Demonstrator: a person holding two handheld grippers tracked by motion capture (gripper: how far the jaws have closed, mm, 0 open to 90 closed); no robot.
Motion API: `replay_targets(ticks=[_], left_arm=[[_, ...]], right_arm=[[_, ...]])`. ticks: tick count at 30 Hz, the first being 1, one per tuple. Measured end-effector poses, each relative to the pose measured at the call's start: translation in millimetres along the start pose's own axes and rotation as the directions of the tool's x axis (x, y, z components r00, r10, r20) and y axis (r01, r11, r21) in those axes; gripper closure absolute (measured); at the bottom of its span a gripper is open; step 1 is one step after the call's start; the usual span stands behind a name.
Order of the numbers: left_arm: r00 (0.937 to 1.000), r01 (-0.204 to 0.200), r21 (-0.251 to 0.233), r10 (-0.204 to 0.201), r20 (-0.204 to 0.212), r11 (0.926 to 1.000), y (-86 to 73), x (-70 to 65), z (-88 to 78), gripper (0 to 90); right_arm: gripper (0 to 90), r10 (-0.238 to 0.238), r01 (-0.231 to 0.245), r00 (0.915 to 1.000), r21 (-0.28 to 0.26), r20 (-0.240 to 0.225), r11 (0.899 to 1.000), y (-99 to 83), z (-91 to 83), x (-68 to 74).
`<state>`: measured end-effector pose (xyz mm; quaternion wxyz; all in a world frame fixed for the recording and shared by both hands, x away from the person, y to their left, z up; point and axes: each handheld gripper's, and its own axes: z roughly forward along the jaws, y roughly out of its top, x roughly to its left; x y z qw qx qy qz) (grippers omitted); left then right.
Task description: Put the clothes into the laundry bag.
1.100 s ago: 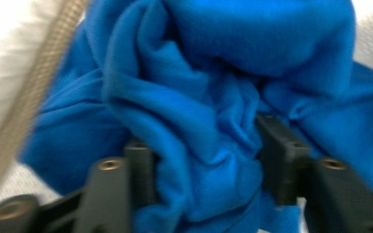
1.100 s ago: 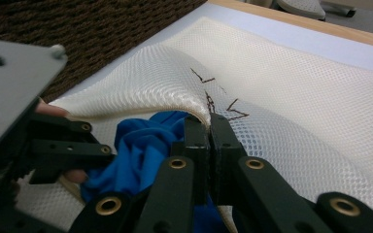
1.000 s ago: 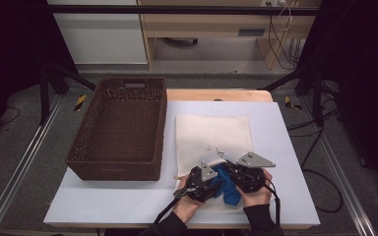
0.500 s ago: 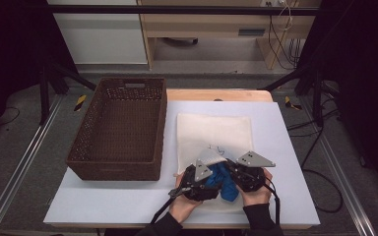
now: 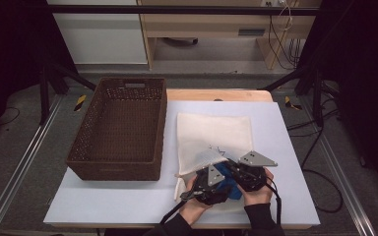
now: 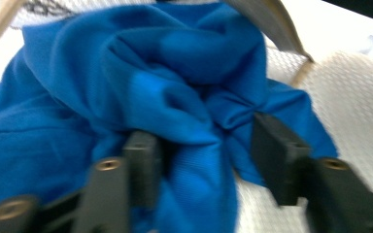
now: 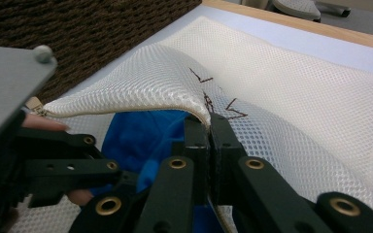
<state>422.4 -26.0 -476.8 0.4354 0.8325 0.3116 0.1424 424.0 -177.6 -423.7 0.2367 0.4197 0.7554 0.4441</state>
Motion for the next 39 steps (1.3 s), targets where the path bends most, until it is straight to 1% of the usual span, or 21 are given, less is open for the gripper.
replay_targets(ticks=[2, 4, 6, 8, 10, 11, 14, 16, 18, 19, 20, 21, 25, 28, 29, 30, 31, 33, 35, 37, 39], left_arm=[[0.9998, 0.002, -0.001, -0.002, -0.021, 1.0, -0.2, 0.6, 2.5, 70.0], [0.9989, 0.037, 0.002, -0.037, -0.029, 0.9993, 0.5, 5.6, 3.8, 76.9], [0.9982, 0.039, -0.008, -0.039, -0.046, 0.9992, 3.5, 8.7, 1.9, 79.9], [0.9963, 0.022, -0.031, -0.024, -0.083, 0.9993, 8.6, 13.1, 1.6, 80.6], [0.9939, 0.011, -0.036, -0.015, -0.109, 0.9993, 11.3, 18.1, 6.1, 80.4], [0.9931, -0.008, -0.028, 0.005, -0.117, 0.9996, 10.7, 20.2, 8.9, 79.9], [0.9945, -0.021, -0.012, 0.019, -0.103, 0.9997, 7.7, 21.3, 14.3, 74.1], [0.9992, -0.001, -0.025, 0.0, -0.039, 0.9997, 5.6, 19.9, 8.0, 58.9], [0.9998, 0.019, -0.021, -0.019, -0.003, 0.9996, 4.9, 17.6, -3.4, 46.0], [0.9998, 0.019, -0.021, -0.019, -0.003, 0.9996, 4.9, 17.6, -3.4, 40.9], [0.9996, 0.017, -0.026, -0.016, 0.023, 0.9995, 3.9, 16.9, -10.9, 40.9], [0.9985, 0.011, -0.034, -0.009, 0.054, 0.9993, 0.0, 15.3, -26.5, 33.7], [0.996, 0.026, -0.051, -0.021, 0.087, 0.9984, -6.3, 15.2, -48.3, 31.3], [0.9967, 0.022, -0.038, -0.019, 0.079, 0.999, -8.0, 12.4, -47.2, 33.6], [0.9972, 0.015, -0.026, -0.013, 0.073, 0.9995, -9.1, 10.9, -42.7, 39.1], [0.9966, 0.018, 0.018, -0.019, 0.081, 0.9997, -10.7, 9.9, -29.5, 45.3], [0.9965, 0.019, 0.029, -0.021, 0.081, 0.9994, -11.2, 9.4, -23.0, 48.6], [0.998, 0.015, 0.039, -0.017, 0.061, 0.9991, -9.3, 8.5, -13.4, 64.4], [0.9973, 0.032, 0.044, -0.035, 0.065, 0.9985, -4.0, 9.2, -6.9, 78.5], [0.9966, 0.049, 0.042, -0.052, 0.064, 0.9979, 1.8, 9.7, 1.0, 85.0], [0.9983, 0.041, 0.038, -0.043, 0.041, 0.9984, 6.9, 8.3, 9.4, 86.3]], right_arm=[[88.2, -0.001, 0.001, 1.0, 0.0, 0.0, 1.0, -0.2, -0.3, -0.5], [88.3, 0.001, -0.001, 1.0, 0.001, -0.002, 1.0, -0.9, -0.9, -1.4], [88.3, 0.003, -0.003, 1.0, 0.0, 0.0, 1.0, -0.9, -1.0, -2.1], [88.3, 0.006, -0.006, 1.0, -0.005, -0.002, 1.0, 0.0, -1.8, -2.1], [88.3, 0.01, -0.01, 0.9999, -0.012, 0.001, 1.0, 1.2, -3.5, -1.8], [88.3, 0.009, -0.009, 1.0, -0.018, -0.001, 1.0, 1.7, -4.2, -1.9], [88.3, 0.012, -0.012, 0.9999, -0.018, -0.002, 1.0, 1.9, -4.3, -1.8], [88.3, 0.008, -0.008, 1.0, -0.013, 0.0, 1.0, 1.0, -3.6, -1.7], [88.2, 0.011, -0.011, 0.9999, -0.013, 0.003, 1.0, 0.9, -2.6, -1.4], [88.2, 0.011, -0.011, 0.9999, -0.013, 0.003, 1.0, 0.9, -2.6, -1.4], [88.2, 0.009, -0.009, 1.0, -0.013, 0.004, 1.0, 1.1, -3.1, -1.6], [88.2, 0.009, -0.009, 1.0, -0.016, 0.002, 1.0, 1.5, -4.2, -1.9], [88.1, 0.011, -0.011, 0.9999, -0.013, 0.005, 1.0, 2.3, -4.6, -3.6], [88.1, 0.009, -0.009, 0.9999, -0.013, 0.006, 1.0, 2.2, -4.1, -3.3], [88.1, 0.005, -0.005, 1.0, -0.008, 0.006, 1.0, 2.4, -3.6, -2.4], [88.1, 0.005, -0.005, 1.0, -0.008, 0.006, 1.0, 2.5, -3.4, -1.8], [88.1, 0.002, -0.002, 1.0, -0.008, 0.005, 1.0, 2.4, -3.1, -1.8], [88.2, 0.0, 0.0, 1.0, -0.004, 0.002, 1.0, 1.8, -2.4, -2.0], [88.3, 0.003, -0.003, 1.0, -0.001, 0.0, 1.0, 1.3, -1.6, -2.3], [88.4, 0.008, -0.008, 1.0, -0.002, -0.001, 1.0, 1.4, -1.6, -2.0], [88.4, 0.009, -0.009, 1.0, -0.004, 0.0, 1.0, 1.7, -2.0, -2.6]])
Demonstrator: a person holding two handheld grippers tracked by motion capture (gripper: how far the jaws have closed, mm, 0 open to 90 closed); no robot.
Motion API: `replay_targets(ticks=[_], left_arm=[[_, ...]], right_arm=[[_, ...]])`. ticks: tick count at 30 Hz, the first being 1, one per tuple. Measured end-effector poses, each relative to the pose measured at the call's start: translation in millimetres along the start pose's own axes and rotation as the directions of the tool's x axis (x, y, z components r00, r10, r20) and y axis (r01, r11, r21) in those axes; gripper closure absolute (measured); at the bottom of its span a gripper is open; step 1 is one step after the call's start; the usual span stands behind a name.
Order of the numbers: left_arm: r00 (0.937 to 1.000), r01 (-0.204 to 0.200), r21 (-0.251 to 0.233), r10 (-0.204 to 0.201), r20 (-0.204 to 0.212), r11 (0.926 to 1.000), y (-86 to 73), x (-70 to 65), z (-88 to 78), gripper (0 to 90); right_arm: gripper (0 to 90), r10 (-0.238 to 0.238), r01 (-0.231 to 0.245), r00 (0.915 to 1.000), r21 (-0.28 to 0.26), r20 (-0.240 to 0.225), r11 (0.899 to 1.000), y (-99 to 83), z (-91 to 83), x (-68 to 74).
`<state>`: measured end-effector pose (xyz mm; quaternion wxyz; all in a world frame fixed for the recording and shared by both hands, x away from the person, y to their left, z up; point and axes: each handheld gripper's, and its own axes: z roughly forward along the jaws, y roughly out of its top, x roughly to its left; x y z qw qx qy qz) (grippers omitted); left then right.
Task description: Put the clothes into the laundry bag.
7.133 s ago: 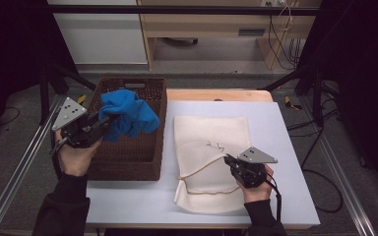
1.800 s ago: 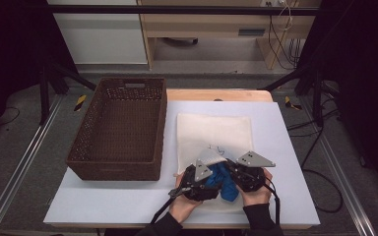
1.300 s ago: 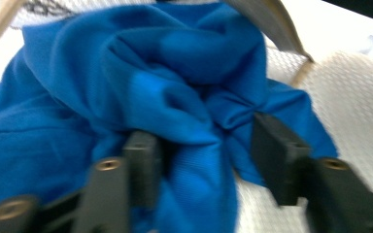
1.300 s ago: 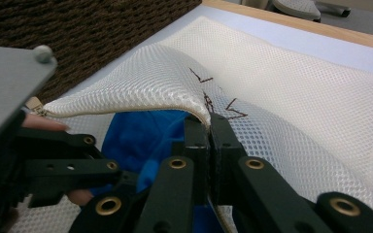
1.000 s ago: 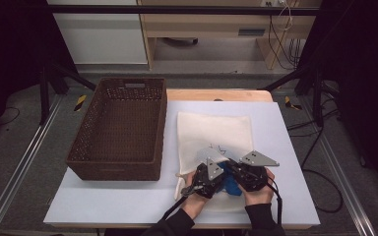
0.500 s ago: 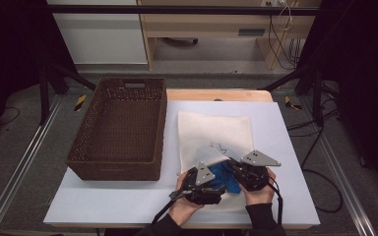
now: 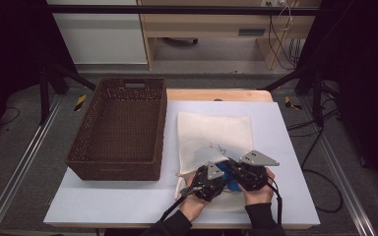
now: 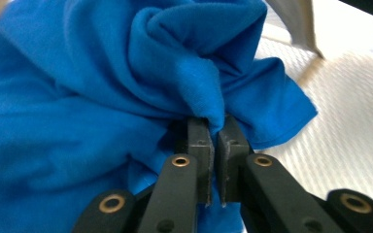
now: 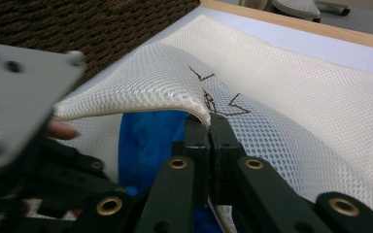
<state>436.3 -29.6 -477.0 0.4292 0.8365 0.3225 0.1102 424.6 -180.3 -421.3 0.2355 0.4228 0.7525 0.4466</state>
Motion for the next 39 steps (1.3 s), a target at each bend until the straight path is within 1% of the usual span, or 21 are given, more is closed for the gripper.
replay_targets(ticks=[3, 5, 8, 10, 12, 13, 14, 15, 17, 20, 23, 25, 28, 29, 30, 31, 33, 34, 35, 36, 39], left_arm=[[0.9965, -0.016, -0.018, 0.015, -0.082, 0.9997, 6.8, 1.5, 10.0, 86.6], [0.9929, -0.023, -0.026, 0.02, -0.117, 0.9994, 7.6, 6.4, 15.8, 86.5], [0.9943, -0.007, -0.033, 0.004, -0.107, 0.9994, 6.3, 8.9, 16.1, 84.7], [0.9952, -0.004, -0.039, 0.001, -0.098, 0.9992, 5.2, 8.8, 14.1, 78.3], [0.9973, -0.004, -0.035, 0.001, -0.074, 0.9994, 2.3, 7.2, 1.4, 68.6], [0.9973, -0.004, -0.035, 0.001, -0.074, 0.9994, 2.3, 7.2, 1.4, 64.2], [0.9985, -0.021, -0.037, 0.019, -0.052, 0.9991, 0.0, 6.9, -12.9, 60.9], [0.9983, -0.04, -0.039, 0.038, -0.044, 0.9984, -0.8, 7.9, -21.9, 57.6], [0.9984, -0.051, -0.041, 0.05, -0.026, 0.9979, -1.8, 10.8, -41.7, 54.9], [0.996, -0.082, -0.053, 0.08, -0.038, 0.9952, -2.3, 17.3, -69.8, 57.6], [0.9955, -0.087, -0.05, 0.085, -0.042, 0.995, -2.3, 25.5, -91.6, 61.8], [0.995, -0.086, -0.058, 0.083, -0.055, 0.9946, -4.8, 29.9, -104.7, 60.0], [0.9922, -0.098, -0.064, 0.093, -0.082, 0.9931, -14.8, 35.3, -123.1, 54.7], [0.9922, -0.098, -0.064, 0.093, -0.082, 0.9931, -14.8, 35.3, -123.1, 53.1], [0.9892, -0.113, -0.068, 0.106, -0.101, 0.9913, -23.0, 38.1, -132.1, 51.4], [0.9877, -0.119, -0.057, 0.113, -0.108, 0.9912, -26.9, 40.2, -135.1, 49.8], [0.9873, -0.115, -0.055, 0.108, -0.116, 0.9918, -31.4, 42.6, -137.3, 47.0], [0.9873, -0.105, -0.035, 0.1, -0.123, 0.9939, -41.1, 48.8, -139.5, 45.8], [0.9873, -0.105, -0.035, 0.1, -0.123, 0.9939, -41.1, 48.8, -139.5, 44.5], [0.9885, -0.082, -0.008, 0.081, -0.128, 0.9966, -51.5, 55.0, -138.9, 43.0], [0.9918, -0.053, -0.006, 0.052, -0.117, 0.9986, -66.0, 62.3, -137.3, 42.6]], right_arm=[[88.4, 0.003, -0.003, 1.0, -0.009, 0.003, 1.0, 0.2, -1.9, -1.4], [88.4, 0.006, -0.006, 1.0, -0.015, 0.006, 1.0, 0.6, -3.2, -1.6], [88.4, 0.001, -0.001, 1.0, -0.013, 0.004, 1.0, 0.0, -3.3, -2.2], [88.4, 0.009, -0.009, 1.0, -0.01, 0.003, 1.0, -0.3, -3.3, -2.2], [88.3, 0.008, -0.008, 1.0, -0.01, 0.001, 1.0, -0.4, -3.7, -2.7], [88.3, 0.008, -0.008, 1.0, -0.01, 0.001, 1.0, -0.4, -3.7, -2.7], [88.3, 0.016, -0.016, 0.9999, -0.009, 0.0, 1.0, -0.1, -4.9, -2.5], [88.2, 0.009, -0.009, 1.0, -0.008, -0.002, 1.0, -0.1, -5.9, -3.1], [88.1, 0.011, -0.011, 0.9999, -0.01, -0.004, 1.0, 0.8, -8.1, -3.2], [88.0, 0.01, -0.01, 0.9998, -0.007, -0.016, 1.0, 2.0, -11.6, -3.1], [87.8, 0.011, -0.011, 0.9998, 0.001, -0.018, 1.0, 0.9, -12.5, -2.1], [87.4, 0.01, -0.009, 0.9997, 0.017, -0.021, 1.0, -1.5, -12.4, -1.0], [84.6, 0.007, -0.006, 0.9993, 0.04, -0.036, 0.999, -6.2, -13.4, 0.3], [82.8, 0.004, -0.002, 0.9992, 0.045, -0.04, 0.999, -8.2, -13.6, 0.9], [80.8, 0.003, -0.001, 0.9989, 0.052, -0.048, 0.999, -10.0, -13.7, 1.5], [78.7, 0.004, -0.001, 0.9986, 0.059, -0.053, 0.998, -12.0, -13.9, 2.8], [71.4, 0.0, 0.004, 0.9985, 0.074, -0.055, 0.997, -16.2, -13.5, 6.7], [66.5, -0.003, 0.009, 0.9981, 0.084, -0.062, 0.996, -18.3, -12.5, 8.3], [66.5, -0.003, 0.009, 0.9981, 0.084, -0.062, 0.996, -18.3, -12.5, 8.3], [60.4, -0.011, 0.017, 0.9983, 0.102, -0.058, 0.995, -23.4, -11.6, 12.3], [53.4, -0.004, 0.01, 0.9987, 0.111, -0.05, 0.994, -27.0, -13.8, 14.1]])
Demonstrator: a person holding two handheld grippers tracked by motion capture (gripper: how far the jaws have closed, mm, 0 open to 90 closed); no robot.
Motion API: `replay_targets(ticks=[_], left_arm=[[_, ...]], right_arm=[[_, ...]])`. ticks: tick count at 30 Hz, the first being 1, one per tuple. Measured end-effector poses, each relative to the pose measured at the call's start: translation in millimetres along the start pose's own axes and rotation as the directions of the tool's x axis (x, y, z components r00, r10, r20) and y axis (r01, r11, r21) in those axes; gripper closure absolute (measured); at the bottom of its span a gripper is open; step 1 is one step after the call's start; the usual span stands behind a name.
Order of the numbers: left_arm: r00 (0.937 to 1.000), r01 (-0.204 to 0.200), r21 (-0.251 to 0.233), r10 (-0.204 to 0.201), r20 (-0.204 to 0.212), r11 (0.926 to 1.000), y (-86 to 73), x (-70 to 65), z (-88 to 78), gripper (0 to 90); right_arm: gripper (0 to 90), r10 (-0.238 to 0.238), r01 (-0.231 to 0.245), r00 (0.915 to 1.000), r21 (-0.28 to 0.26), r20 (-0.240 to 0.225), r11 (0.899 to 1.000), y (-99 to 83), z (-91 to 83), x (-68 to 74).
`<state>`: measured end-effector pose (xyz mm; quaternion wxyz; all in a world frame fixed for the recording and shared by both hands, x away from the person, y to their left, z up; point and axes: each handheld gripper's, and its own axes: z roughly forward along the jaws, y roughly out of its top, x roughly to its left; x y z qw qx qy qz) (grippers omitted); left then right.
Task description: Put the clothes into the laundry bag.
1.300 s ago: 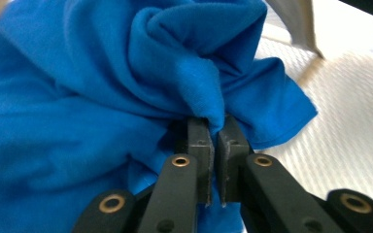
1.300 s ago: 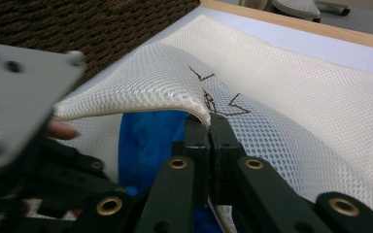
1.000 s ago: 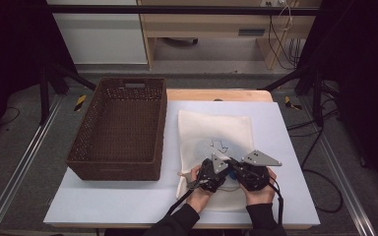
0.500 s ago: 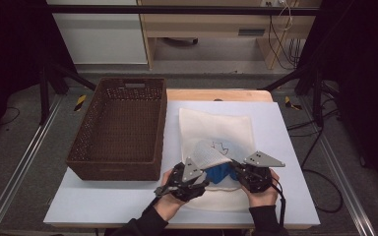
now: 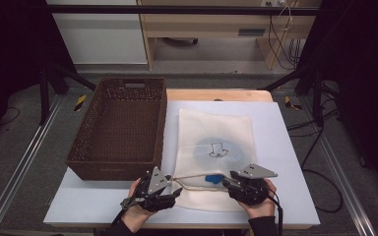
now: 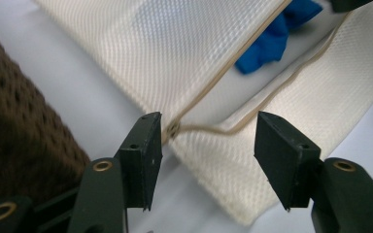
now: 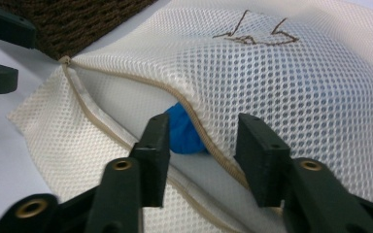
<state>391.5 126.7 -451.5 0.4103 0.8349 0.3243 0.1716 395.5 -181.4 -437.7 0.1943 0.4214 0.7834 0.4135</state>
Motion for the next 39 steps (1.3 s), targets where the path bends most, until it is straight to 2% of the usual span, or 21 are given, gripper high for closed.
replay_targets(ticks=[2, 4, 5, 6, 7, 8, 9, 10, 11, 13, 16, 20, 21, 23, 26, 29, 31, 33, 34, 35, 39], left_arm=[[1.0, 0.001, 0.019, 0.0, -0.003, 0.9998, -6.9, 2.5, 3.0, 42.6], [0.9999, 0.015, 0.021, -0.015, -0.008, 0.9997, -11.2, 4.7, 6.0, 43.7], [0.9999, 0.015, 0.021, -0.015, -0.008, 0.9997, -11.2, 4.7, 6.0, 45.6], [0.9998, 0.016, 0.031, -0.016, -0.009, 0.9994, -14.0, 6.0, 10.7, 48.8], [0.9997, 0.019, 0.038, -0.018, -0.013, 0.9991, -15.5, 6.8, 13.2, 51.8], [0.9997, 0.019, 0.038, -0.018, -0.013, 0.9991, -15.5, 6.8, 13.2, 54.4], [0.9992, 0.041, 0.06, -0.041, 0.001, 0.9974, -18.1, 8.1, 19.2, 56.8], [0.9992, 0.041, 0.06, -0.041, 0.001, 0.9974, -18.1, 8.1, 19.2, 59.4], [0.999, 0.044, 0.067, -0.044, 0.003, 0.9968, -19.0, 8.3, 21.7, 61.0], [0.9987, 0.049, 0.079, -0.05, 0.008, 0.9957, -19.8, 7.6, 26.1, 66.1], [0.9988, 0.048, 0.091, -0.049, 0.002, 0.9947, -18.1, 6.4, 26.6, 74.6], [0.9987, 0.05, 0.095, -0.05, 0.0, 0.9942, -16.6, 5.8, 27.3, 82.3], [0.9989, 0.046, 0.097, -0.045, -0.007, 0.9942, -16.1, 5.5, 27.0, 83.1], [0.9989, 0.045, 0.097, -0.043, -0.019, 0.9943, -15.8, 7.4, 26.3, 83.3], [0.9989, 0.046, 0.089, -0.045, -0.011, 0.995, -17.3, 8.9, 25.9, 82.7], [0.999, 0.044, 0.072, -0.045, 0.009, 0.9964, -17.9, 9.8, 22.2, 76.1], [0.9988, 0.04, 0.045, -0.041, 0.026, 0.9982, -16.6, 12.1, 14.9, 67.0], [0.9989, 0.034, 0.014, -0.034, 0.034, 0.9993, -15.1, 15.2, 5.0, 60.3], [0.9989, 0.034, 0.014, -0.034, 0.034, 0.9993, -15.1, 15.2, 5.0, 56.4], [0.9981, 0.033, -0.017, -0.032, 0.053, 0.9993, -13.7, 18.9, -4.5, 51.3], [0.9981, 0.018, -0.055, -0.015, 0.06, 0.9983, -13.7, 24.9, -20.5, 37.8]], right_arm=[[51.3, 0.008, -0.007, 0.9998, -0.023, 0.019, 1.0, -1.6, -6.5, -2.2], [49.4, 0.024, -0.021, 0.998, -0.048, 0.058, 0.999, -3.7, -15.3, -7.9], [49.4, 0.024, -0.021, 0.998, -0.048, 0.058, 0.999, -3.7, -15.3, -7.9], [48.7, 0.046, -0.039, 0.9922, -0.065, 0.116, 0.997, -7.8, -23.9, -15.7], [48.3, 0.057, -0.047, 0.9865, -0.066, 0.154, 0.997, -10.9, -26.7, -20.5], [48.3, 0.057, -0.047, 0.9865, -0.066, 0.154, 0.997, -10.9, -26.7, -20.5], [47.9, 0.067, -0.059, 0.971, -0.041, 0.229, 0.997, -19.1, -28.1, -32.0], [47.9, 0.067, -0.059, 0.971, -0.041, 0.229, 0.997, -19.1, -28.1, -32.0], [47.6, 0.085, -0.09, 0.9576, 0.006, 0.275, 0.996, -29.4, -24.9, -43.5], [47.5, 0.1, -0.12, 0.9508, 0.05, 0.293, 0.992, -39.0, -19.2, -54.5], [49.8, 0.159, -0.181, 0.9534, 0.063, 0.256, 0.982, -46.0, -14.3, -61.7], [55.0, 0.15, -0.176, 0.9567, 0.088, 0.25, 0.98, -47.3, -9.0, -62.6], [60.6, 0.139, -0.171, 0.9592, 0.116, 0.246, 0.978, -48.6, -4.8, -63.3], [65.0, 0.138, -0.171, 0.959, 0.117, 0.248, 0.978, -48.4, -5.2, -64.3], [66.8, 0.15, -0.183, 0.9577, 0.116, 0.246, 0.976, -48.9, -5.7, -67.5], [64.0, 0.136, -0.168, 0.96, 0.115, 0.245, 0.979, -48.2, -7.0, -65.9], [58.9, 0.125, -0.151, 0.9621, 0.093, 0.242, 0.984, -45.3, -11.7, -64.4], [54.2, 0.121, -0.137, 0.9618, 0.046, 0.245, 0.99, -40.6, -18.5, -63.1], [52.4, 0.119, -0.126, 0.9644, 0.013, 0.236, 0.992, -38.1, -22.1, -63.3], [51.7, 0.123, -0.123, 0.9652, -0.016, 0.23, 0.992, -35.4, -24.9, -63.3], [47.5, 0.132, -0.113, 0.9703, -0.106, 0.202, 0.988, -25.0, -34.5, -63.3]])
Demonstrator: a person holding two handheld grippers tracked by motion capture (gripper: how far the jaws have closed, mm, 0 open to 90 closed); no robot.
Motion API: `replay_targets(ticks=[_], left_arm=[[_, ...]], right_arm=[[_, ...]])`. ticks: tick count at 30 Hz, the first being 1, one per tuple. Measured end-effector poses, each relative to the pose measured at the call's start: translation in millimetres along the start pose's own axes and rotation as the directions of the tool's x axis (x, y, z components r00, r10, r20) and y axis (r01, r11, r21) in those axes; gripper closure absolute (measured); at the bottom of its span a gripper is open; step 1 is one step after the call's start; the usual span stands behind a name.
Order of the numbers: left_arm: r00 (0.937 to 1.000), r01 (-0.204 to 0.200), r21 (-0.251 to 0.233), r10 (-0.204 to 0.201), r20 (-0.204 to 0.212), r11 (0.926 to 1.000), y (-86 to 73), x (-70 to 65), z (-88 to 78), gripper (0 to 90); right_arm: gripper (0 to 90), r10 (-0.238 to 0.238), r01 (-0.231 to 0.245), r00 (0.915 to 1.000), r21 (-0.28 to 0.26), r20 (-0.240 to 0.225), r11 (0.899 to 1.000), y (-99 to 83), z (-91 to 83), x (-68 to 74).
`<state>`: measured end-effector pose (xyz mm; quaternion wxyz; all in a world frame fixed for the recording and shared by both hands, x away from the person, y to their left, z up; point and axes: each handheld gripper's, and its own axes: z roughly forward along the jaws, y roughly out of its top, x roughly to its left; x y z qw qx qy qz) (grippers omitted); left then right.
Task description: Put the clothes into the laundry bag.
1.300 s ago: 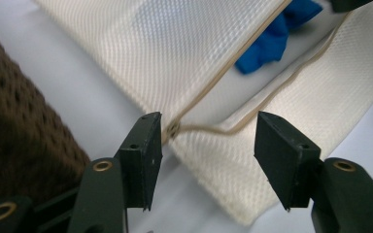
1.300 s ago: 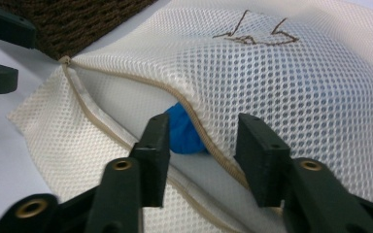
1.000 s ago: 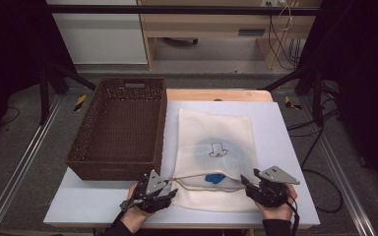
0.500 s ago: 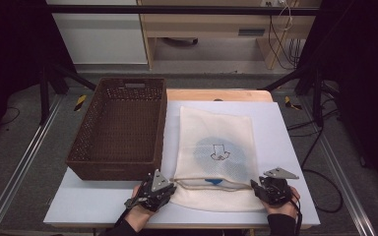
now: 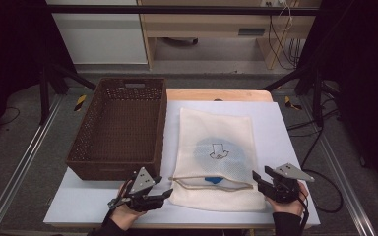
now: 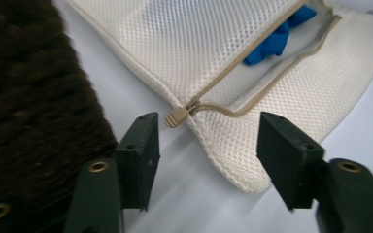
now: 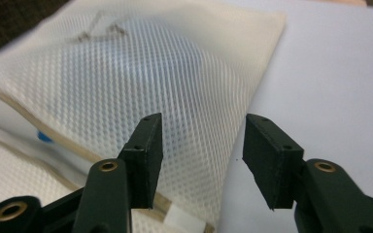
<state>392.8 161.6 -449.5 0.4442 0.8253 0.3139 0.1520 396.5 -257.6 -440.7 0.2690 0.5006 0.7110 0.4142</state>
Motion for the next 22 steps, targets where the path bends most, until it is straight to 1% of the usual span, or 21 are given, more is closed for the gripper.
replay_targets(ticks=[2, 3, 4, 5, 6, 7, 9, 11, 12, 13, 14, 15, 16, 18, 19, 21, 22], left_arm=[[1.0, -0.009, -0.005, 0.009, -0.002, 0.9999, -3.0, 2.2, -6.6, 33.9], [0.9998, -0.016, 0.0, 0.016, 0.006, 0.9999, -5.0, 3.8, -9.4, 31.6], [0.9997, -0.023, 0.011, 0.023, 0.009, 0.9997, -7.1, 5.6, -12.4, 30.1], [0.9996, -0.027, 0.013, 0.027, 0.006, 0.9996, -9.5, 7.5, -15.5, 28.9], [0.9993, -0.036, 0.011, 0.036, 0.004, 0.9993, -11.6, 10.1, -18.6, 27.7], [0.9992, -0.04, 0.014, 0.04, 0.004, 0.9991, -13.3, 13.1, -21.4, 26.0], [0.9995, -0.033, 0.023, 0.033, -0.003, 0.9992, -15.5, 19.9, -27.0, 23.8], [0.9999, -0.014, 0.03, 0.014, 0.0, 0.9995, -17.8, 26.7, -32.1, 21.9], [0.9999, -0.014, 0.03, 0.014, 0.0, 0.9995, -17.8, 26.7, -32.1, 21.5], [1.0, -0.004, 0.033, 0.004, -0.007, 0.9994, -21.4, 32.4, -37.6, 21.3], [1.0, 0.003, 0.034, -0.003, -0.002, 0.9994, -23.7, 35.2, -40.0, 21.1], [1.0, 0.003, 0.034, -0.003, -0.002, 0.9994, -23.7, 35.2, -40.0, 20.7], [0.9999, 0.007, 0.033, -0.007, -0.012, 0.9994, -28.8, 39.8, -44.0, 20.4], [0.9998, 0.0, 0.051, 0.001, -0.02, 0.9987, -33.0, 44.1, -45.1, 19.2], [0.9998, -0.005, 0.059, 0.006, -0.02, 0.9983, -34.9, 46.1, -44.5, 18.8], [0.9995, -0.026, 0.089, 0.027, -0.019, 0.9957, -38.1, 49.4, -41.9, 18.3], [0.9995, -0.026, 0.089, 0.027, -0.019, 0.9957, -38.1, 49.4, -41.9, 17.7]], right_arm=[[43.7, 0.005, -0.005, 1.0, -0.026, -0.001, 1.0, 4.7, -1.7, -0.1], [42.2, 0.005, -0.005, 1.0, -0.032, 0.0, 0.999, 6.6, -2.0, -0.4], [40.5, 0.011, -0.011, 0.9999, -0.036, -0.001, 0.999, 8.4, -2.2, -0.6], [38.9, 0.01, -0.01, 0.9999, -0.041, 0.004, 0.999, 9.7, -1.6, -1.3], [38.1, 0.02, -0.02, 0.9998, -0.037, -0.002, 0.999, 11.1, -1.5, -1.5], [36.9, 0.015, -0.015, 0.9999, -0.038, 0.001, 0.999, 12.0, -0.6, -2.7], [34.6, 0.022, -0.022, 0.9998, -0.036, 0.002, 0.999, 12.5, 0.4, -4.2], [33.1, 0.021, -0.021, 0.9998, -0.032, 0.001, 0.999, 11.6, 0.4, -5.3], [33.1, 0.021, -0.021, 0.9998, -0.032, 0.001, 0.999, 11.6, 0.4, -5.3], [32.0, 0.012, -0.012, 0.9999, -0.025, 0.012, 1.0, 9.8, 0.1, -7.0], [31.9, 0.015, -0.014, 0.9998, -0.022, 0.014, 1.0, 9.0, -0.5, -8.0], [31.9, 0.015, -0.014, 0.9998, -0.022, 0.014, 1.0, 9.0, -0.5, -8.0], [31.0, 0.021, -0.021, 0.9995, -0.012, 0.022, 1.0, 7.3, -1.3, -10.4], [30.8, 0.02, -0.019, 0.9994, -0.008, 0.029, 1.0, 5.2, -2.5, -12.6], [30.6, 0.024, -0.023, 0.9994, -0.003, 0.026, 1.0, 4.0, -3.3, -13.5], [30.4, 0.019, -0.019, 0.9992, 0.002, 0.034, 1.0, 1.7, -4.3, -16.1], [30.3, 0.025, -0.026, 0.9991, 0.008, 0.034, 1.0, 0.8, -4.6, -17.3]])
